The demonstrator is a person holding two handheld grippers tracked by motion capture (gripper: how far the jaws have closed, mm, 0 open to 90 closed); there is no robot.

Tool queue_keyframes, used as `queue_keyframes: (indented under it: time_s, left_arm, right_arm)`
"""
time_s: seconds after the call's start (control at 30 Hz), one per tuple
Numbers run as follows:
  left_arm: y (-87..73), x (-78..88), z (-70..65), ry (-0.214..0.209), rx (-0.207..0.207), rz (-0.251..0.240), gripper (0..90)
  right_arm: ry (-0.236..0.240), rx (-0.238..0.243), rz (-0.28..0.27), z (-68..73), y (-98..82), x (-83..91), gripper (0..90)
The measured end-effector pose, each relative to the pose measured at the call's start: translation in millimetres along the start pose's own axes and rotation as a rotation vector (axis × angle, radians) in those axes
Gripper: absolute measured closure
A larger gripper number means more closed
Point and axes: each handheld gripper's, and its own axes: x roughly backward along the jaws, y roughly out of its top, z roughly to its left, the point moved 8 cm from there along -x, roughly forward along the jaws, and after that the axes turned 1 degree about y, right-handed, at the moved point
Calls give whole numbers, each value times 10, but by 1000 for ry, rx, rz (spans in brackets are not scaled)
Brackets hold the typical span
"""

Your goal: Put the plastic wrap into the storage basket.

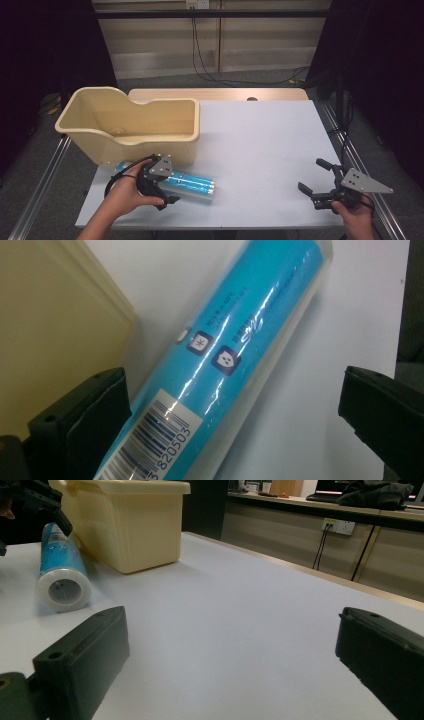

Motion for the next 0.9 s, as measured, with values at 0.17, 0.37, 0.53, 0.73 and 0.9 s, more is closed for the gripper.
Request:
queue_keyframes:
  time_s: [0.17,0.37,0.53,0.73,0.9]
  left_arm:
    - [5,-50,-7,-15,-38,48,1]
    - [30,-87,9,-29,-76,100,4]
    - [31,-145,37,-34,-106,132,6]
    - [13,-227,54,-39,-123,157,20]
    - [-14,-266,62,-48,-137,186,44]
  right_arm:
    - [4,3,5,0,-8,-1,6]
    - [8,7,11,3,-17,-10,6]
    - [13,5,12,15,-19,-14,6]
    - [17,11,16,16,-26,-16,6]
    - [21,13,18,21,-29,-15,6]
